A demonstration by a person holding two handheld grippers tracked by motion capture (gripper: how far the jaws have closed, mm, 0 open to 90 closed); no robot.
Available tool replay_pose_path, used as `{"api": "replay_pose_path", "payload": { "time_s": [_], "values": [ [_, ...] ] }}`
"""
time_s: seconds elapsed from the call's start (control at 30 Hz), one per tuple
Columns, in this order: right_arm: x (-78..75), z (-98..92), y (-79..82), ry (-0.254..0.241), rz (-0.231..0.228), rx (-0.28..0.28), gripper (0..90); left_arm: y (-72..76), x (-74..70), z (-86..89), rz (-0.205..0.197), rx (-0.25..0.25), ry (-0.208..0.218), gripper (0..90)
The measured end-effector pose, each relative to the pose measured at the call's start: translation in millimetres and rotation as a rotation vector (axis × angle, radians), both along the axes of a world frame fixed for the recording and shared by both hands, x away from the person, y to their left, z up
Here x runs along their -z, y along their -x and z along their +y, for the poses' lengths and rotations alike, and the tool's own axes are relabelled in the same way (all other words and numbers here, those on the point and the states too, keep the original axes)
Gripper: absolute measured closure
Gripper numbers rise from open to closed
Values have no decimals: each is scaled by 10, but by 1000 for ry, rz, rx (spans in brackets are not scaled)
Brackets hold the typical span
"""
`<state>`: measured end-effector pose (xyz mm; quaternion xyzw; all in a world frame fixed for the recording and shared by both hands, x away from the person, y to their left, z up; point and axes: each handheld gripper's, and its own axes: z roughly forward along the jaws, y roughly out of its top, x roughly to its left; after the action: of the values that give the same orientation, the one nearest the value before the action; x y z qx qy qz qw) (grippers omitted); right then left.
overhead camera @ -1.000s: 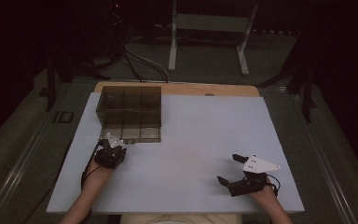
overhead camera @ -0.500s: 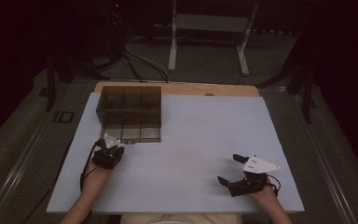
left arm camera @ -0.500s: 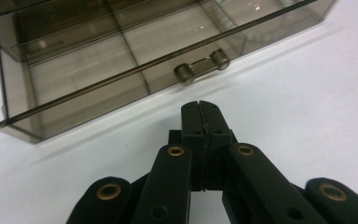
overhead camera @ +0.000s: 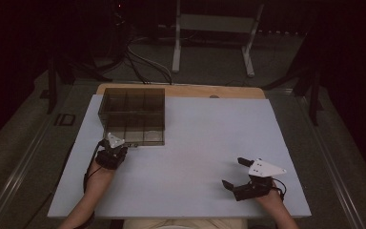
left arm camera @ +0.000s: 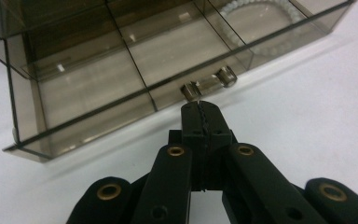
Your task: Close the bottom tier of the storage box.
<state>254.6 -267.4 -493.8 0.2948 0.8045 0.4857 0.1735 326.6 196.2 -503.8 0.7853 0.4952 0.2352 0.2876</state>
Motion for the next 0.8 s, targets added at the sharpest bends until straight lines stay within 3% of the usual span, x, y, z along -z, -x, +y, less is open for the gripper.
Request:
{"api": "replay_pose_path", "payload": {
  "time_s": [0.07,0.37,0.63,0.8],
  "values": [
    [1,-2,0,1,0,1,0,-14,2,-4,-11,-7,-29,900],
    [0,0,1,1,-1,0,0,-70,61,-19,-9,-23,-82,900],
    [0,-1,0,1,0,0,0,-118,117,23,7,-26,-60,900],
    [-1,-5,0,0,-1,1,0,-146,136,9,8,-11,-71,900]
  ]
}}
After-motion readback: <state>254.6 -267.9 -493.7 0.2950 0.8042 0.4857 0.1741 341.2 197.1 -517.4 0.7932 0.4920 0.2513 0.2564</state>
